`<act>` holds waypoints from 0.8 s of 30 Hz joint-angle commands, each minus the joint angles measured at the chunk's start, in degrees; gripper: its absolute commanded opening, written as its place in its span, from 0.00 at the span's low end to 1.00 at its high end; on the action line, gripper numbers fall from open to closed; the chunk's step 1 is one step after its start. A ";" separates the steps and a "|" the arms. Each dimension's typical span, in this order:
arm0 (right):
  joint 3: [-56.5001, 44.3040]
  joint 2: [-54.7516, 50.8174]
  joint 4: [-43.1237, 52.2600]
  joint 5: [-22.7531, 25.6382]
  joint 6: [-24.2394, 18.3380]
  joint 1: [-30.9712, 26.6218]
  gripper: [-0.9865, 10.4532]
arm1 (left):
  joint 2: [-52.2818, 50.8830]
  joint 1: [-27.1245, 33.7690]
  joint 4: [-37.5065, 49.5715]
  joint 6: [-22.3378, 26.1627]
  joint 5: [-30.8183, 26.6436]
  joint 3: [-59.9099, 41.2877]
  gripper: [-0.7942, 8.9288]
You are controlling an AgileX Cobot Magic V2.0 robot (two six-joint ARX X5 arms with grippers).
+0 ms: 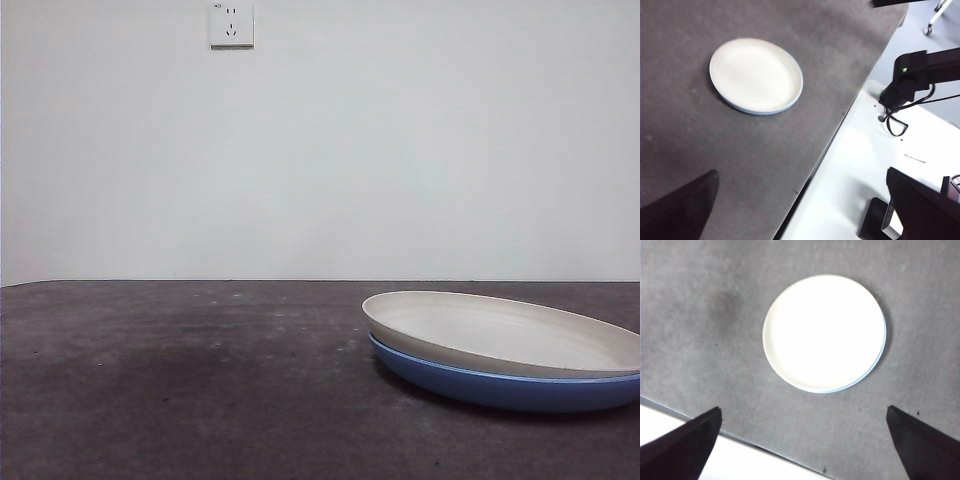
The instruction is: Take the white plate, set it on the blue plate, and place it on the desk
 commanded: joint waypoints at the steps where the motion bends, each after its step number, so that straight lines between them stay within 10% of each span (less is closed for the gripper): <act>1: 1.01 3.93 0.48 -0.63 -1.22 0.13 0.59 | -2.58 -0.13 0.94 -0.76 -0.11 -1.81 0.75; 24: 0.94 37.24 14.51 -9.51 -9.55 -12.85 0.59 | -14.38 0.59 4.48 -2.56 -0.11 -12.44 0.75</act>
